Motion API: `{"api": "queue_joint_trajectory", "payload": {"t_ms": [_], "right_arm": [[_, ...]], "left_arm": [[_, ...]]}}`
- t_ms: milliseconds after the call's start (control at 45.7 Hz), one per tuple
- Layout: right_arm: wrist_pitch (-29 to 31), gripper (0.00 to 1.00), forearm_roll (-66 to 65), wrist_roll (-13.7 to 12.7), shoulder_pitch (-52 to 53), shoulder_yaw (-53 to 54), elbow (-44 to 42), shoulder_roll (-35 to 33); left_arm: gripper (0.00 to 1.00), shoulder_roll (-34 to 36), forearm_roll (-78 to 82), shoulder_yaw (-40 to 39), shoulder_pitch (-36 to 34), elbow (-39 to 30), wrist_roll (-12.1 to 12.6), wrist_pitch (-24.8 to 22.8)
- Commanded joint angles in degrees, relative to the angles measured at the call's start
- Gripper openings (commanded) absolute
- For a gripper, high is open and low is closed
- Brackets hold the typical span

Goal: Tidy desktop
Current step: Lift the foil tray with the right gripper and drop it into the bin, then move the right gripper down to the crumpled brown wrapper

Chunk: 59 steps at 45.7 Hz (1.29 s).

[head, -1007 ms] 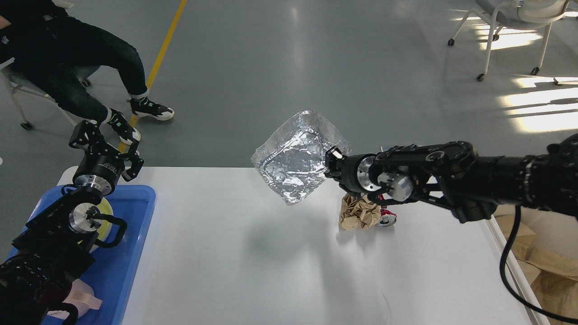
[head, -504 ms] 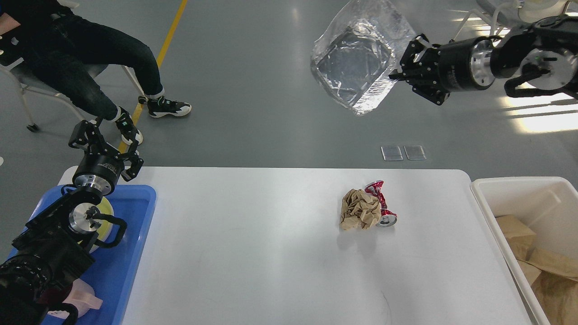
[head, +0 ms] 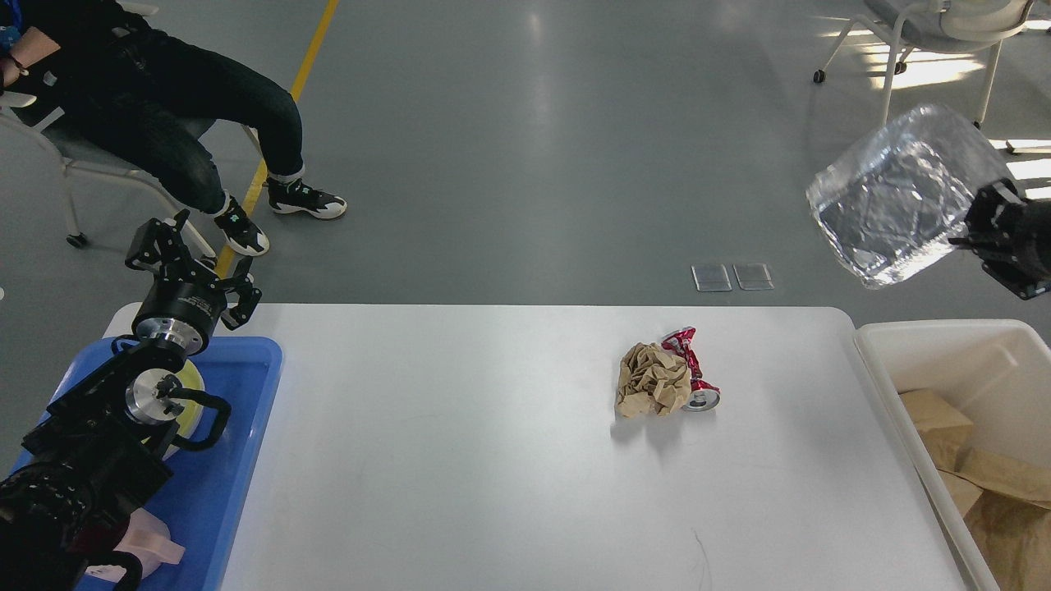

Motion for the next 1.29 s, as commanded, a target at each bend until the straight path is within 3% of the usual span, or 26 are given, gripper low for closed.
{"api": "queue_joint_trajectory", "payload": {"t_ms": [0,197,219,263,285,328,350,679,898,1139,1270], "right_arm": [[-5.91,0.0,0.09,0.01,-8.89,0.21,-3.9,-0.32],[-12.6,0.0,0.18,0.01,-16.11,0.65,-5.49,0.38],[-12.78,0.05,0.18,0.01,-16.29,0.3,-5.49,0.38],[-12.78,0.24,0.18,0.01,-16.82,0.21,-5.49,0.38],[-12.78,0.42,0.18,0.01,-16.99,0.12,-5.49,0.3],[-13.04,0.9,0.09,0.1,-17.43,-0.06,-5.93,0.3],[-13.13,1.0,0.09,0.1,-17.69,0.12,-6.28,0.3],[-12.52,1.0,0.26,0.18,-17.35,-0.32,-5.76,3.46],[-11.56,1.0,0.44,0.1,-2.25,-8.74,-3.21,7.76],[-8.39,1.0,0.88,-0.26,10.77,-24.91,0.74,22.17],[1.43,1.0,0.88,-0.17,19.82,-32.39,5.05,29.47]], "left_arm": [[0.99,0.01,0.0,0.0,0.0,0.0,-0.04,0.0],[0.99,0.01,0.0,0.0,0.0,0.0,-0.04,0.0],[0.99,0.01,0.0,0.0,0.0,0.0,-0.04,0.0],[0.99,0.01,0.0,0.0,0.0,0.0,-0.04,0.0],[0.99,0.01,0.0,0.0,0.0,0.0,0.05,0.0],[0.99,0.01,0.0,0.0,0.0,0.0,-0.04,0.0],[0.99,0.01,0.0,0.0,0.0,0.0,0.05,0.0],[0.99,0.01,0.0,0.0,0.0,0.0,0.05,0.0],[0.99,0.01,0.0,0.0,0.0,0.0,0.05,0.09],[0.99,0.01,0.0,0.0,0.0,0.0,0.05,0.0],[0.99,0.01,0.0,0.0,0.0,0.0,-0.04,0.0]]}}
